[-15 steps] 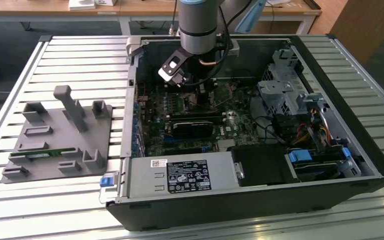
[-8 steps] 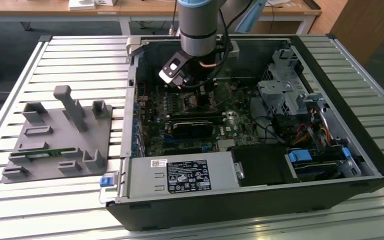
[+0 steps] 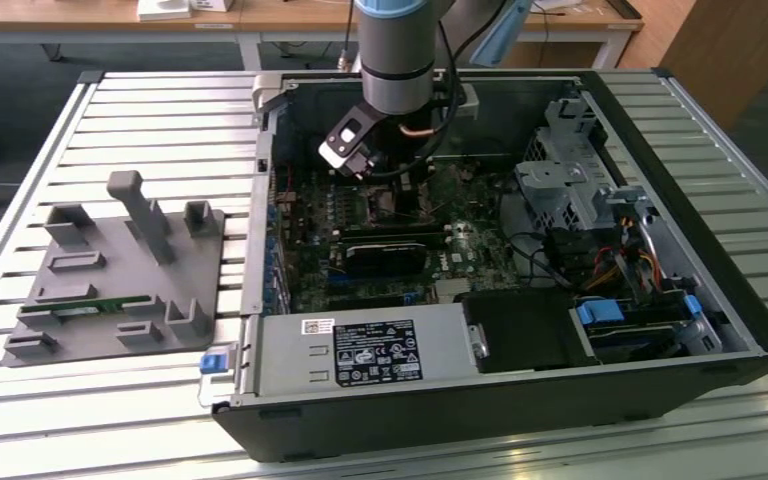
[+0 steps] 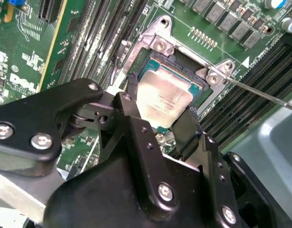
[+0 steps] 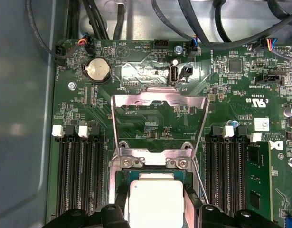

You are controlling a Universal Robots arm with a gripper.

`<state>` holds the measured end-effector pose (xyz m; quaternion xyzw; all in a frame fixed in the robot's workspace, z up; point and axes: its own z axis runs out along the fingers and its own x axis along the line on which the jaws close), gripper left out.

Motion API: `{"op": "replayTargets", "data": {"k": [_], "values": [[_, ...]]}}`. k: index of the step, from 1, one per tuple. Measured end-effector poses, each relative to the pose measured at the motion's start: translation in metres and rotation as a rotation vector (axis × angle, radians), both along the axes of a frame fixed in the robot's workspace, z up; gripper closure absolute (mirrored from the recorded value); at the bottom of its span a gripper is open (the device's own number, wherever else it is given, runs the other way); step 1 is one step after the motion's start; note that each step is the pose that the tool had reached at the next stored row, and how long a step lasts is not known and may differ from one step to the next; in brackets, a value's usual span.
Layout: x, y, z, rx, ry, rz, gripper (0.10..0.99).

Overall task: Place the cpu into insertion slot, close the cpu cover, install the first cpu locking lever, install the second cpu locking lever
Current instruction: 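Place the cpu into insertion slot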

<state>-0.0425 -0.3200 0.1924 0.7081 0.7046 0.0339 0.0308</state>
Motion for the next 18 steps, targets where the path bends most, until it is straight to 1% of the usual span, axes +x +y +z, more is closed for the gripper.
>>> {"op": "replayTargets", "data": {"k": [5, 10, 18], "values": [[-0.0004, 0.0001, -0.0003, 0.0, -0.0001, 0.0, 0.549], [-0.0005, 0.0001, 0.003, 0.0, 0.0, -0.001, 0.549], [-0.0006, 0.0018, 0.002, 0.0, 0.0, -0.009, 0.549]]}}
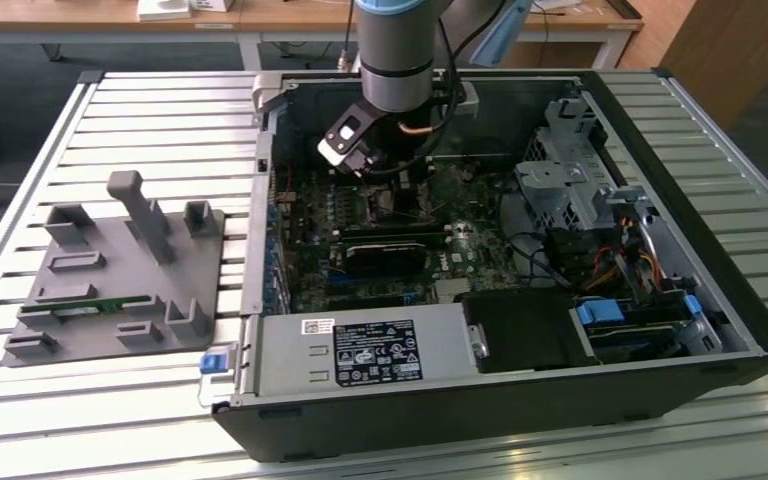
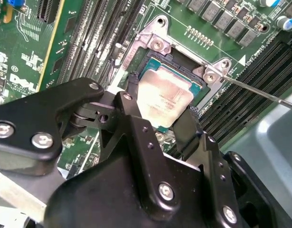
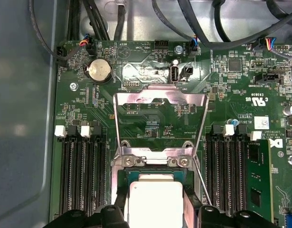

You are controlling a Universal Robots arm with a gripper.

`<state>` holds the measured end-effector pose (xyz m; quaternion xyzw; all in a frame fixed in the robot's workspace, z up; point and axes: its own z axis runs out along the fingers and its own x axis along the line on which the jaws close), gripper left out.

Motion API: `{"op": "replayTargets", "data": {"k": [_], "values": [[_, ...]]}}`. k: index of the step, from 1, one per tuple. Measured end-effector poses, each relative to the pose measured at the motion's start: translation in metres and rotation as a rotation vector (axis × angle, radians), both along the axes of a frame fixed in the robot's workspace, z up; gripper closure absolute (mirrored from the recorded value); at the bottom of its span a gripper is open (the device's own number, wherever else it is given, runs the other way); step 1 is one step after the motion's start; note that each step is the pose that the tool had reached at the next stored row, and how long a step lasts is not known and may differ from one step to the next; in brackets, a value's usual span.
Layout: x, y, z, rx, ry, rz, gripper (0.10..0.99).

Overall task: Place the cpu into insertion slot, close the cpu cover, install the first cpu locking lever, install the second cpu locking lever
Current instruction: 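Place the cpu into insertion slot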

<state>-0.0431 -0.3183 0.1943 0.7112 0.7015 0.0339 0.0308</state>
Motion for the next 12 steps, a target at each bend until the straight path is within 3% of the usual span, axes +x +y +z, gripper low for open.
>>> {"op": "replayTargets", "data": {"k": [12], "values": [[-0.0016, 0.0, -0.0026, 0.0, 0.0003, 0.0, 0.549]]}}
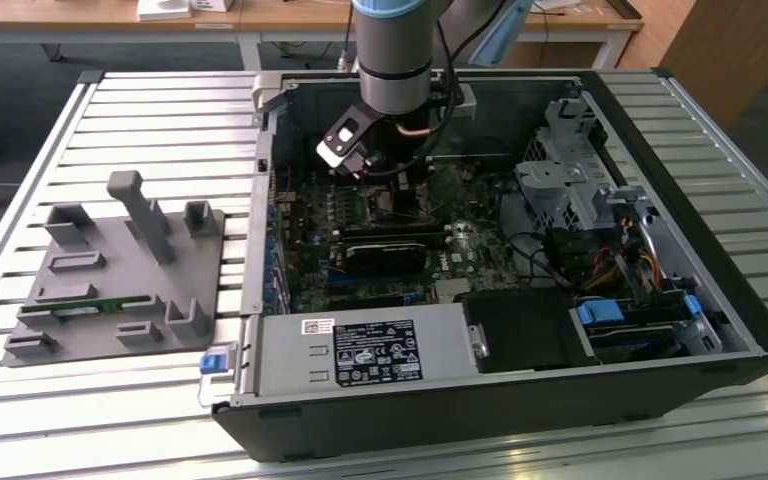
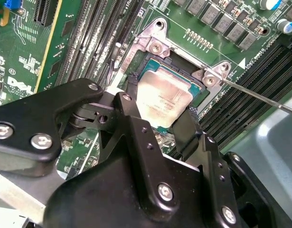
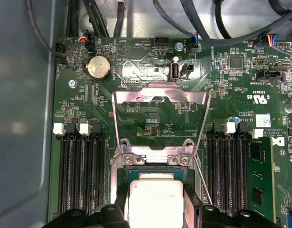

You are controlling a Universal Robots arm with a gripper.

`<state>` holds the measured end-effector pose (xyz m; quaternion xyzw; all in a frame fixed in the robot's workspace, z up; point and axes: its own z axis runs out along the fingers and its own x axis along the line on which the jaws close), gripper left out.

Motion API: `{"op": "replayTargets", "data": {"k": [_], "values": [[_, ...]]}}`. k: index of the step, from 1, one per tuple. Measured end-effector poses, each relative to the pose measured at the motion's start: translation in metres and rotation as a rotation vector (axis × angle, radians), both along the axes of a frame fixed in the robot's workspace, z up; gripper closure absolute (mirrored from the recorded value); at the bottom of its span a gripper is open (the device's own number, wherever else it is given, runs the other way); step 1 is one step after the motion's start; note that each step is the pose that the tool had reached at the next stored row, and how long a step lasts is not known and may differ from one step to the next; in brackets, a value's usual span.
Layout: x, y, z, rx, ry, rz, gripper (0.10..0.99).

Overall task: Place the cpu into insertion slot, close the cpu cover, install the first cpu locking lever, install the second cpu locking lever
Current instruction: 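Place the cpu into insertion slot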

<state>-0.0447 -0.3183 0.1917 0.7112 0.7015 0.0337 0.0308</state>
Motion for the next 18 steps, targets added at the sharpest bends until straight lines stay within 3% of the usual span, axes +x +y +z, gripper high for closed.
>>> {"op": "replayTargets", "data": {"k": [6, 7, 9, 14, 18], "values": [[0.0001, 0.0001, -0.0005, 0.001, -0.0003, 0.0, 0.537], [0.0001, 0.0001, -0.0004, 0.0, -0.0003, 0.0, 0.475], [0.0, 0.0, -0.0003, 0.0, -0.0001, 0.0, 0.475], [0.0001, 0.0001, 0.0054, 0.0, 0.0003, 0.0, 0.475], [0.0012, 0.0, 0.0132, 0.0, 0.0073, 0.0, 0.475]]}}
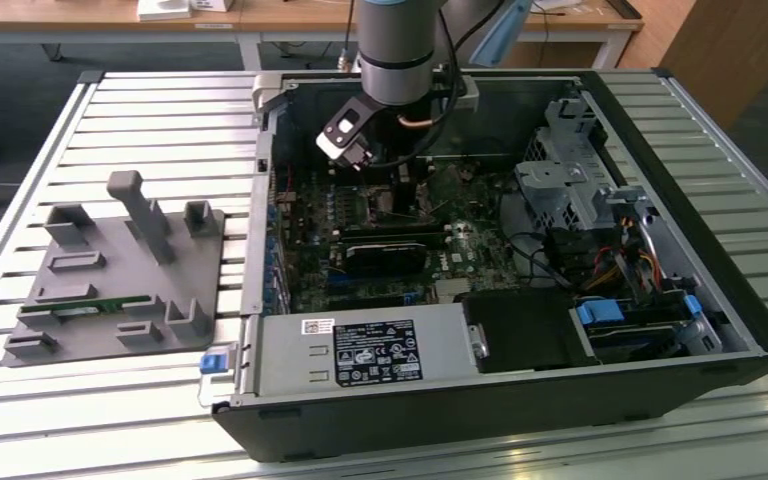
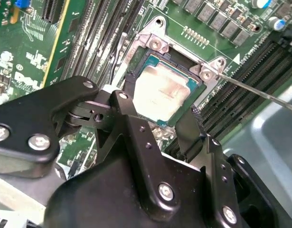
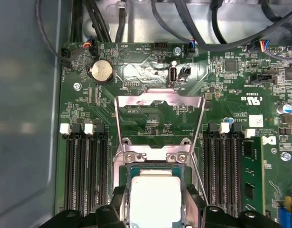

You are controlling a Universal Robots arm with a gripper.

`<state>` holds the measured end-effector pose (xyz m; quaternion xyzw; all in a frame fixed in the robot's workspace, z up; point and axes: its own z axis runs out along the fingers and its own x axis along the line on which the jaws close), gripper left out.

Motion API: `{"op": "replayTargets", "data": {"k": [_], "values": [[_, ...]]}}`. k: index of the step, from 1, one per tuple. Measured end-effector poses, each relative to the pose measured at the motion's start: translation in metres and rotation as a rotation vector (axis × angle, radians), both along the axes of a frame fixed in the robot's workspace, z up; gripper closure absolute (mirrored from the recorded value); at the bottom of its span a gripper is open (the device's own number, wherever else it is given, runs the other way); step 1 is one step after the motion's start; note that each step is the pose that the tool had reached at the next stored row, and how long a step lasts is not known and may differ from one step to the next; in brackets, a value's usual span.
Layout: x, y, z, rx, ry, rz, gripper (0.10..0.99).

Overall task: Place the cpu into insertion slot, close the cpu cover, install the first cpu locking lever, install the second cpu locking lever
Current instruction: 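Place the cpu into insertion slot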

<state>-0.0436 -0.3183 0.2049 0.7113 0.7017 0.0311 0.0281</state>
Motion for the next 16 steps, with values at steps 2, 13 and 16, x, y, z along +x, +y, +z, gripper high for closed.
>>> {"op": "replayTargets", "data": {"k": [2, 13, 16], "values": [[0.0013, 0.0, 0.0028, 0.0, 0.0076, 0.0, 0.486], [0.0042, -0.0002, 0.0058, 0.008, 0.035, 0.0, 0.906], [0.0042, -0.0003, 0.0067, 0.01, 0.0365, 0.0, 0.965]]}}
